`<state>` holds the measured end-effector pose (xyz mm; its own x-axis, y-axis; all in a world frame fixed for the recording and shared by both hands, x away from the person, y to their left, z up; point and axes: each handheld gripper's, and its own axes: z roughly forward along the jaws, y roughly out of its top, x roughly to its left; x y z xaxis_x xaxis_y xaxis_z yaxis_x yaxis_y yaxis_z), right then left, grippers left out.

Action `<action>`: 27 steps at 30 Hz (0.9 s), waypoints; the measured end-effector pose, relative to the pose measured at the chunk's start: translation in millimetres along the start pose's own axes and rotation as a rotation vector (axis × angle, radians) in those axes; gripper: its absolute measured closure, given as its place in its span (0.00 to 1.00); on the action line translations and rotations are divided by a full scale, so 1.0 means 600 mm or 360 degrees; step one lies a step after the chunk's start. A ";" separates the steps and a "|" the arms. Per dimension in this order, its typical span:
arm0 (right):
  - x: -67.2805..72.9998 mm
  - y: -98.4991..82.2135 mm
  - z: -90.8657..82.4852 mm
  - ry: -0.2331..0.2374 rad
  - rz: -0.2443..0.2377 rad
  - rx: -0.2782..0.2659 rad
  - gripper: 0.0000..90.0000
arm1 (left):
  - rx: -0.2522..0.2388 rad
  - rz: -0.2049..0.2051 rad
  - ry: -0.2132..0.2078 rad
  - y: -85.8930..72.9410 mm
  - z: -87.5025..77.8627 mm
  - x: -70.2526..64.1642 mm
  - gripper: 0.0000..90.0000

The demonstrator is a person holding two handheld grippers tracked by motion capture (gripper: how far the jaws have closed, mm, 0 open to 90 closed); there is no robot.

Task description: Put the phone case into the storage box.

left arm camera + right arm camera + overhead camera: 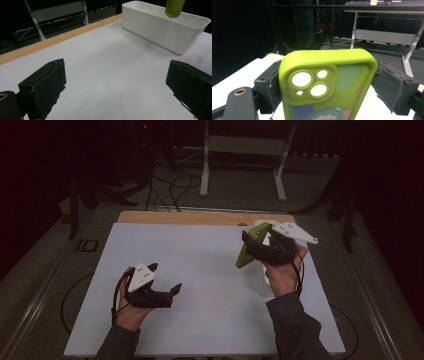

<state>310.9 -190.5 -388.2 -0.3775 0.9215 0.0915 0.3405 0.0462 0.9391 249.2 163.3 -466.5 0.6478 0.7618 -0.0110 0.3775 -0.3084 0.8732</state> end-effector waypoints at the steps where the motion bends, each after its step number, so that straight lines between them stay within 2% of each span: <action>1: 0.000 0.000 0.000 0.0000 0.0000 0.0000 0.19 | 0.0000 0.0000 0.0000 0.000 0.000 0.000 0.04; 27: -0.032 0.004 0.007 -0.0096 -0.0010 0.0017 0.19 | -0.0017 -0.0065 -0.0008 -0.030 -0.022 0.024 0.00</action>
<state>322.5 -206.6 -388.9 -0.3269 0.9428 0.0653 0.3477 0.0557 0.9359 243.3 187.3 -476.1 0.6356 0.7705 -0.0491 0.3966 -0.2713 0.8770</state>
